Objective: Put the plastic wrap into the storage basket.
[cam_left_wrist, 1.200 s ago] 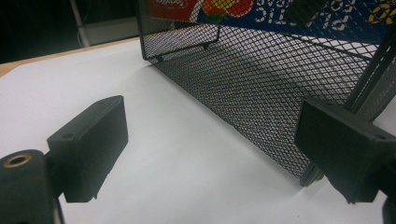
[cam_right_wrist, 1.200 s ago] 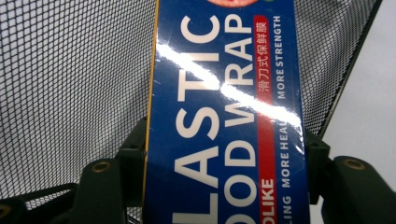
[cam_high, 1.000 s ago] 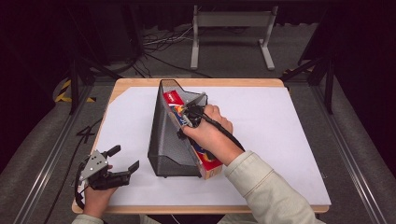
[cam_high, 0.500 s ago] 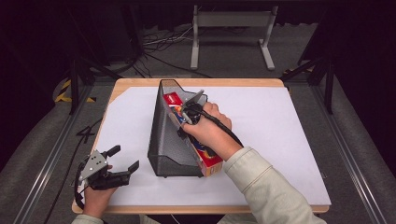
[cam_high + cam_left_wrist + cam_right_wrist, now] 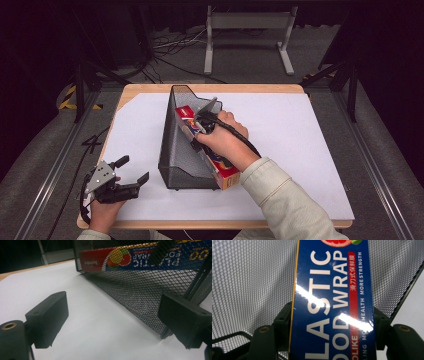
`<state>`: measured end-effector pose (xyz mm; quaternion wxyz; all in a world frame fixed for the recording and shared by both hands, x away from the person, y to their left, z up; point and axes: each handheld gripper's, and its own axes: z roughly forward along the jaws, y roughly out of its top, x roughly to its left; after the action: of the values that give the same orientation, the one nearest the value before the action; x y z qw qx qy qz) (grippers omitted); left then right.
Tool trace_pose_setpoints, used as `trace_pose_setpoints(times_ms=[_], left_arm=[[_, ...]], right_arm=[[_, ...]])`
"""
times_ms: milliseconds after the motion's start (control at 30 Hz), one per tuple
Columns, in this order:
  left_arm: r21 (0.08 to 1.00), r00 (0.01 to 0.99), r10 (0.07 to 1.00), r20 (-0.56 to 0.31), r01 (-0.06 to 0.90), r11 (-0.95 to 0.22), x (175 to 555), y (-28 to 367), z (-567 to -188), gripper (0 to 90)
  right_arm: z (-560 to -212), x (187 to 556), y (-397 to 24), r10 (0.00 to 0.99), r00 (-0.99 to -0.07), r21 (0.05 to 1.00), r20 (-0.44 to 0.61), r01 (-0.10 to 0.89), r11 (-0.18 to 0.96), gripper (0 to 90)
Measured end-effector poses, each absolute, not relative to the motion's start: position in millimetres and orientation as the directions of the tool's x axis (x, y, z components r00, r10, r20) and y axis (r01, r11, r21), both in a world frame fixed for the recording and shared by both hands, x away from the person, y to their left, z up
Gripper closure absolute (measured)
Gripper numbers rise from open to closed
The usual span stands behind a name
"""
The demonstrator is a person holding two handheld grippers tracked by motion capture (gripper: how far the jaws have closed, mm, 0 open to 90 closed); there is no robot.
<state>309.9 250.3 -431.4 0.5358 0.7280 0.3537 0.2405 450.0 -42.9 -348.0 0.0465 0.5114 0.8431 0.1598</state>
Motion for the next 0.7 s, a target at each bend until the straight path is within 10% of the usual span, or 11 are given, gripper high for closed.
trace_pose_setpoints(times_ms=[700], left_arm=[[0.950, 0.636, 0.771, -0.024, 0.255, -0.180, 311.4, 249.5, -431.2, 10.7]], right_arm=[[-347.1, 454.5, -46.7, 0.876, -0.469, 0.352, 0.115, 0.844, 0.405, 30.3]])
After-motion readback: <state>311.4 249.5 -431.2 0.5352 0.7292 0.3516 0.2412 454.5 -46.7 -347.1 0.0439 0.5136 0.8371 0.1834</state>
